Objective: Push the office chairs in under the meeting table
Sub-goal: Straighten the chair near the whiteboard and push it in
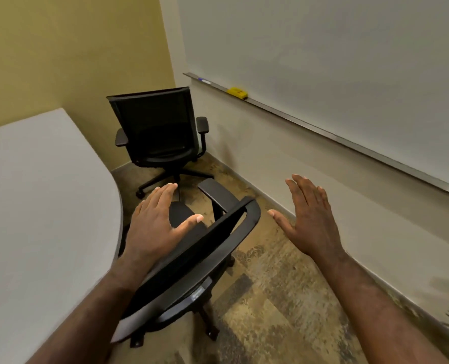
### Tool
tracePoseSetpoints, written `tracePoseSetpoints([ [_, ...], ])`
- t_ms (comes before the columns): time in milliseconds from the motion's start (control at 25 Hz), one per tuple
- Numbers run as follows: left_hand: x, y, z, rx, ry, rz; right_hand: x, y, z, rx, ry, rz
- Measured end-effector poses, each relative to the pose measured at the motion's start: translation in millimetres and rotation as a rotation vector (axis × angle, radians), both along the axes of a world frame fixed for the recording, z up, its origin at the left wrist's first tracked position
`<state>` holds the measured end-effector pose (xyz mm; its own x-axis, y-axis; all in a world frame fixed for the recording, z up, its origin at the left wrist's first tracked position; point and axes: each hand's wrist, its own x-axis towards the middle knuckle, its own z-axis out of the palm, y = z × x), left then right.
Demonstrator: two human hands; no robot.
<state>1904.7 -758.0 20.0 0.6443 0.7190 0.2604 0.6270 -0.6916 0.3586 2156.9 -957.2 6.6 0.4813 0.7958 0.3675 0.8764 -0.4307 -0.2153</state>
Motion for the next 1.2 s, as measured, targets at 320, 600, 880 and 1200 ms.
tracePoseSetpoints([
  [320, 83.4, 0.5, 10.5, -0.059, 0.01, 0.183, 111.7, 52.0, -4.7, -0.009, 0.04, 0.225],
  [600, 136.8, 31.5, 8.4, -0.145, 0.035, 0.22, 168.1, 118.3, -11.3, -0.007, 0.029, 0.386],
  [880, 160.8, 90.1, -9.6, -0.176, 0.149, 0.276, 193.9, 208.0, -26.6, -0.035, 0.073, 0.51],
  [1200, 189.2, 140.8, -50.6, -0.367, 0.244, 0.359, 207.1, 285.1, -63.6, -0.15, 0.245, 0.596],
])
